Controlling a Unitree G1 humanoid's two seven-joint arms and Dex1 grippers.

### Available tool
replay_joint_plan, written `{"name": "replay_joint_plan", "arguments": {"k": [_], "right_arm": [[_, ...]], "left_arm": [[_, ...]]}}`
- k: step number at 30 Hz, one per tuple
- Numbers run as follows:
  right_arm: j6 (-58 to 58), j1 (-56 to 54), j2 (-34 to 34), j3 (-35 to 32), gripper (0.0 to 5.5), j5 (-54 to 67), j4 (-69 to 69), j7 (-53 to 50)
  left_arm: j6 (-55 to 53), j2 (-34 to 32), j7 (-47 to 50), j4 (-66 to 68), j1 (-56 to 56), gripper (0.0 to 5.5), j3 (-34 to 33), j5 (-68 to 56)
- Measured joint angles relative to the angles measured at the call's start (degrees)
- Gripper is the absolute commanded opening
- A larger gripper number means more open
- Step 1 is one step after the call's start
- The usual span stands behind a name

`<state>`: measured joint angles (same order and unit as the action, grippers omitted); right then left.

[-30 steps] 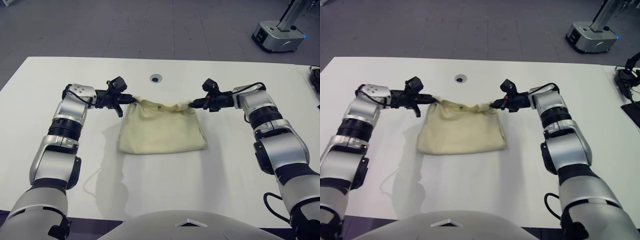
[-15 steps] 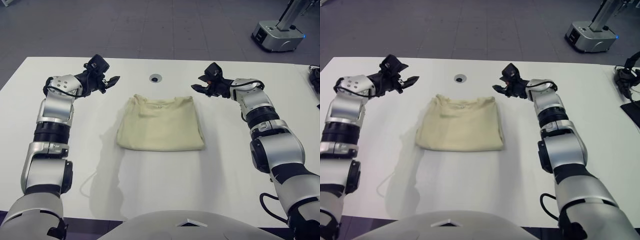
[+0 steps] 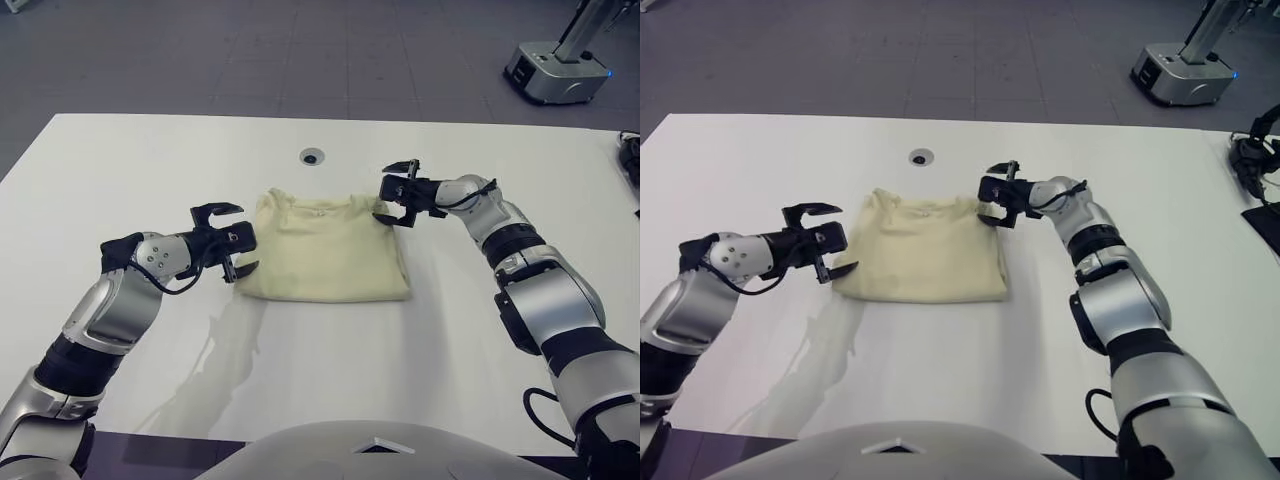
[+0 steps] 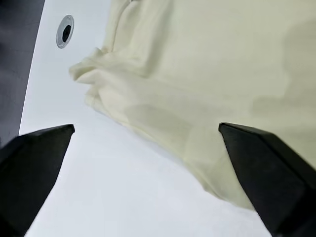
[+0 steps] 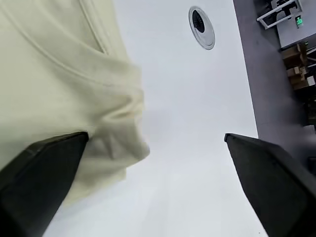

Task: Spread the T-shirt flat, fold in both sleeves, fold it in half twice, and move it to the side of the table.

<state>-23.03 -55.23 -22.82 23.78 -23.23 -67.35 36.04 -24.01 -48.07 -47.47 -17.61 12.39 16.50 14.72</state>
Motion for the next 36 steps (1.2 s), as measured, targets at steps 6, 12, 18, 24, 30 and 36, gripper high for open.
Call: {"name": "replay_joint_plan", "arguments": {"k": [6,12,18,24,30,36], "right_arm": [[-5.9,-0.4,-2.8,3.3,5.38,-2.7,1.5,4.9],[-3.3,8.1,-12.0,4.1,5.38,3.1,25.2,25.9],[11.4,18.7,-15.1,5.4,5.38,10.2,52.6,38.8],[33.1,21.5,-8.7,0.8,5.38,19.5,72.9,35.3],[32.9,16.3,-6.2,-3.5,5.38,17.6,59.2,24.4],[25.7,14.7,0.5,-2.7,5.38,14.9,40.9,15.0]], "left_arm": [[6.4,1.6,0.7,10.4,5.0,5.40,4.3,4.2],[22.3,9.4,4.1,39.7,24.3,5.40,10.1,9.7],[32.9,18.8,11.3,59.3,37.1,5.40,13.5,12.5],[44.7,21.0,20.5,70.9,49.8,5.40,8.9,11.4],[36.9,12.2,13.9,45.7,34.3,5.40,-2.6,0.2],[16.9,13.4,14.8,17.7,13.7,5.40,-11.6,-6.1]]}}
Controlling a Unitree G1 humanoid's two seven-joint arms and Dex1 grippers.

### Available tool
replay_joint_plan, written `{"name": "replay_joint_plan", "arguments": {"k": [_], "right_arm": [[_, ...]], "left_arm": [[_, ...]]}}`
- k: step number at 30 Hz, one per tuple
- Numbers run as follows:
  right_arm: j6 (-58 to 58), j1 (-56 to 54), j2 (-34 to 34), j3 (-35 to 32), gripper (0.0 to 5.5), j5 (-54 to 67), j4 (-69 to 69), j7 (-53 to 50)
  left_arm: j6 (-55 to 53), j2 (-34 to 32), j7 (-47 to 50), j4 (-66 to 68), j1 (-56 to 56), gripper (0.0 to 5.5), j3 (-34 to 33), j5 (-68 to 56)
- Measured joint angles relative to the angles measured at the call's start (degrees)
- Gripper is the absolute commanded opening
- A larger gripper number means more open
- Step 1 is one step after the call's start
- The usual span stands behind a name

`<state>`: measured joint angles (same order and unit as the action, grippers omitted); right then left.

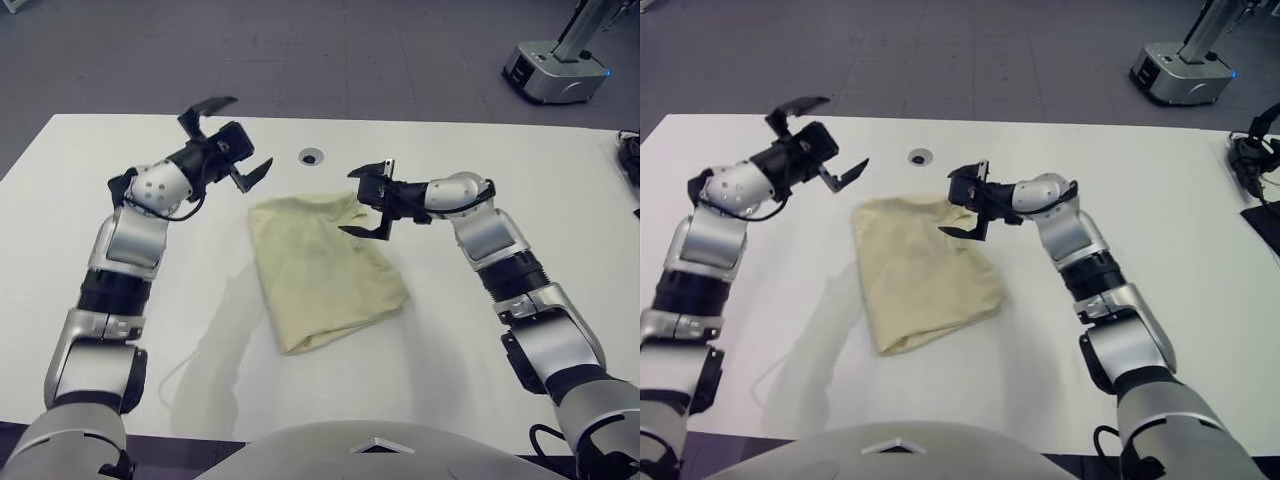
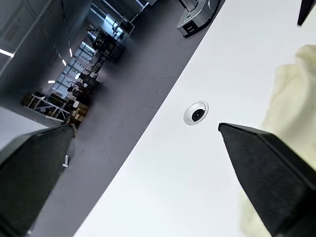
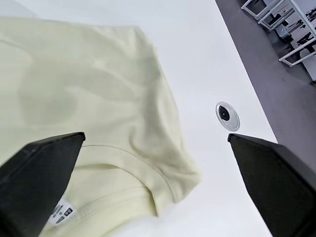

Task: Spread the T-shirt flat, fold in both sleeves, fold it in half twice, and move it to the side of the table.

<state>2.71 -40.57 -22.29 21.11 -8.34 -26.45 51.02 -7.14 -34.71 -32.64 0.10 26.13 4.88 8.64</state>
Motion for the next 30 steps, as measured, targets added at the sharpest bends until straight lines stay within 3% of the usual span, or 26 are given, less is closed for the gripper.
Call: {"name": "replay_joint_plan", "arguments": {"k": [5,12,24,30], "right_arm": [[-8.1,-0.7,2.8,0.6,5.38,-3.5,-15.4,-9.1],[-12.7,-3.9,1.0,1.5,5.38,-6.6,-22.4,-12.5],[-3.1,5.6,-9.5,-2.2,5.38,-3.9,-2.9,-3.5],[5.0,7.2,-13.7,-12.5,5.38,2.2,13.6,-3.4]], "left_arm": [[-19.3,0.4,1.3,-21.5,-10.2,5.40,-8.0,-3.9],[-25.7,-0.3,1.5,-27.0,-10.8,5.40,-8.8,-4.3],[-28.2,-0.3,1.6,-33.6,-17.5,5.40,-5.3,-4.4],[-29.1,-4.5,-6.7,-42.3,-23.5,5.40,-3.5,-9.8]]}}
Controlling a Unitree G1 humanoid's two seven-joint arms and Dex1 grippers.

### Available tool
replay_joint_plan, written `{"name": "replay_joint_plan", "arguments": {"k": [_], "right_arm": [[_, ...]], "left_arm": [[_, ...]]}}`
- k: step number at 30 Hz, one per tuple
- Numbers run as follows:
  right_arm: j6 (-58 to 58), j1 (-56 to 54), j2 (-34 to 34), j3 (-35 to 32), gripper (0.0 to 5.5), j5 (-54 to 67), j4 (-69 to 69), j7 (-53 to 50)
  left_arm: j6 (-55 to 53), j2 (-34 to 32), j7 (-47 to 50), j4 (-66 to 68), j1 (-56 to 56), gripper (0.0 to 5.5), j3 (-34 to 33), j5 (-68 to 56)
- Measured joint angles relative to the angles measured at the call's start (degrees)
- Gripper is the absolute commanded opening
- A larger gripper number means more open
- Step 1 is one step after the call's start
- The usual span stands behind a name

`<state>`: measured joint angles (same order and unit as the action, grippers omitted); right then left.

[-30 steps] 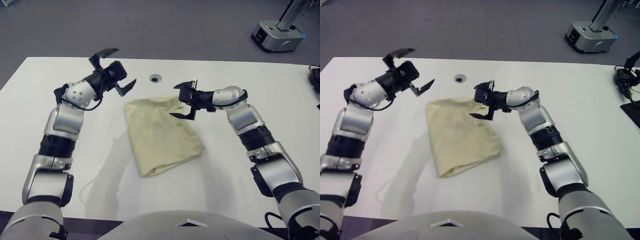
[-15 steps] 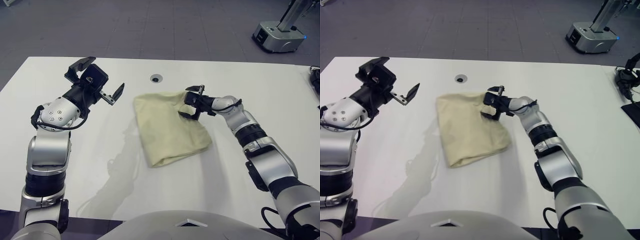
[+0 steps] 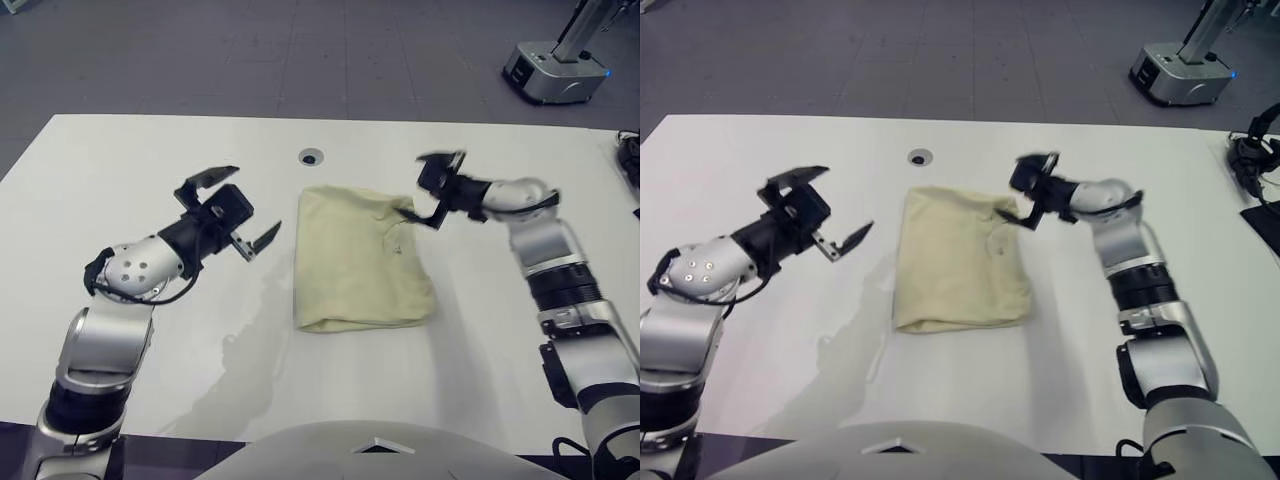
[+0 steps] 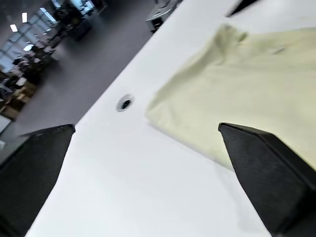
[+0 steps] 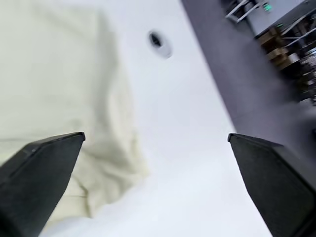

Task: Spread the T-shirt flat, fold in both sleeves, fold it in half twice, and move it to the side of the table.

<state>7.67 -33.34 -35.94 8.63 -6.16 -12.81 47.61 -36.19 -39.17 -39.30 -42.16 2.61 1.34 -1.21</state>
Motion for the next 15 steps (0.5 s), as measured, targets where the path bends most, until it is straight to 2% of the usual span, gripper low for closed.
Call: {"name": "replay_joint_plan", "arguments": {"k": [4,10,12,15], "right_arm": [[6.4,13.7,-5.0,-5.3,5.38,3.5,20.1,2.6],[13.4,40.6,-13.2,-12.7,5.38,10.1,48.4,11.8],[14.1,44.9,-16.8,-14.6,5.38,12.4,54.3,15.2],[10.7,49.2,-18.4,-13.0,5.40,10.6,54.7,15.6]], "left_arm": [[-0.3,-4.7,-4.9,-7.9,-9.9,5.40,0.1,-2.4],[2.7,-9.5,-4.9,-16.0,-25.9,5.40,0.8,1.9],[5.2,-11.2,-3.7,-17.3,-30.4,5.40,3.9,6.0],[6.4,-11.3,-1.2,-17.2,-32.1,4.86,10.6,12.6]]}}
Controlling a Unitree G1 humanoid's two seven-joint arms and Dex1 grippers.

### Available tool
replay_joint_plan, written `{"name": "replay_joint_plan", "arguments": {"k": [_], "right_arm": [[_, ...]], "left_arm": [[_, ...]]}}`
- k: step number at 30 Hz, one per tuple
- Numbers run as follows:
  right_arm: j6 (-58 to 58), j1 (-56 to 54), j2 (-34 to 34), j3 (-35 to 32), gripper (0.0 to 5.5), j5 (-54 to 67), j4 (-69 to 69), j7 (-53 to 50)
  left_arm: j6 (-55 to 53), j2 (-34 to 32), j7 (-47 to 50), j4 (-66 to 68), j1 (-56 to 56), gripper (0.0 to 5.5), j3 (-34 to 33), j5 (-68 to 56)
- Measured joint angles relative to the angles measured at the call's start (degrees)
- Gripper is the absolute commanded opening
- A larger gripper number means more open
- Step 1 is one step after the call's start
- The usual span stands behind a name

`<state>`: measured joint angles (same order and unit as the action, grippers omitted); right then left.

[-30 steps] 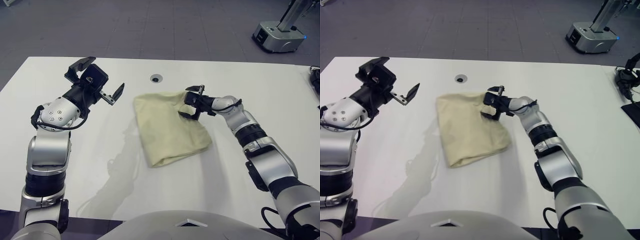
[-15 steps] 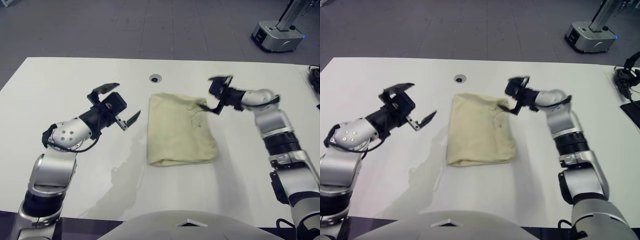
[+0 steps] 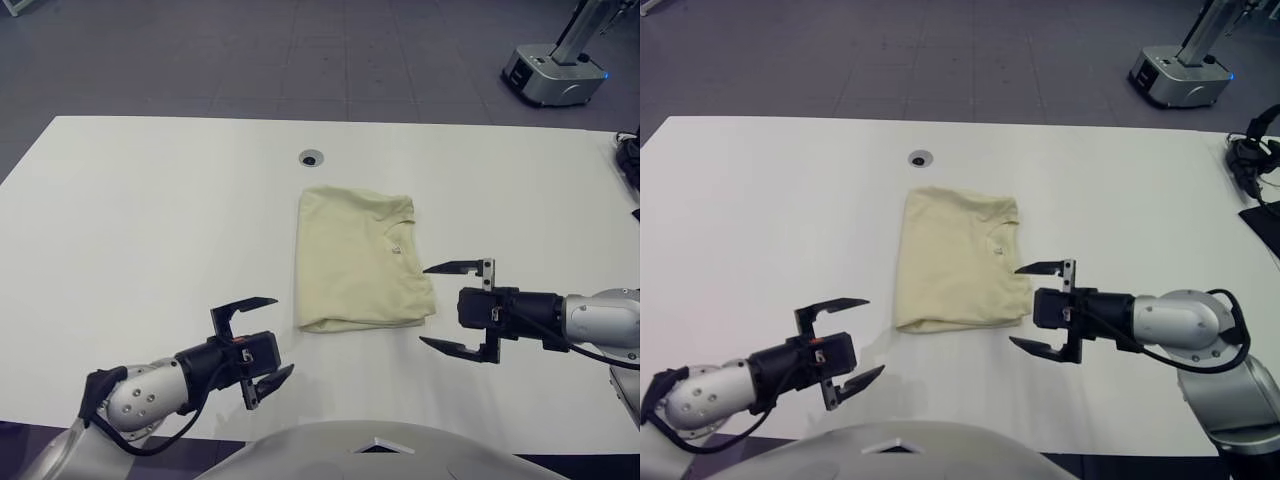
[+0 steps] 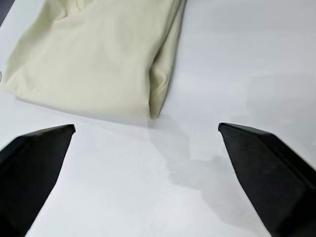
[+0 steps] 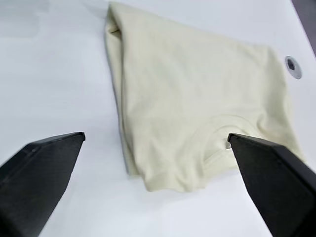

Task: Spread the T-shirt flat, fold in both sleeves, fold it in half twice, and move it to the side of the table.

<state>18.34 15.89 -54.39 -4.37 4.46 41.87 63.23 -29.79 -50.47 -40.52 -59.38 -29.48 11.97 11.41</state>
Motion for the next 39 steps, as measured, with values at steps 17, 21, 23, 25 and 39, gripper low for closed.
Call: {"name": "replay_joint_plan", "arguments": {"k": [17,21,23,25,39], "right_arm": [[-10.0,2.5,0.1,10.1,5.40,-13.0,-5.0,-6.3],[-11.1,1.3,0.0,12.0,5.40,-15.5,-5.9,-6.9],[-11.6,1.1,0.1,12.4,5.40,-16.3,-5.9,-7.6],[-12.3,0.9,0.2,13.1,5.40,-16.9,-5.9,-8.4],[-24.6,-1.0,0.6,16.1,3.83,-25.0,-13.6,-17.5]], "left_arm": [[9.9,8.7,2.2,18.3,16.1,1.95,19.0,24.1],[10.5,8.9,0.8,18.6,15.8,1.14,19.1,24.6],[10.8,9.0,0.2,18.8,15.8,0.86,19.1,24.9],[11.0,9.4,-0.3,19.3,16.1,0.51,19.1,25.0],[12.5,10.1,-4.8,20.4,16.7,0.07,17.6,24.9]]}}
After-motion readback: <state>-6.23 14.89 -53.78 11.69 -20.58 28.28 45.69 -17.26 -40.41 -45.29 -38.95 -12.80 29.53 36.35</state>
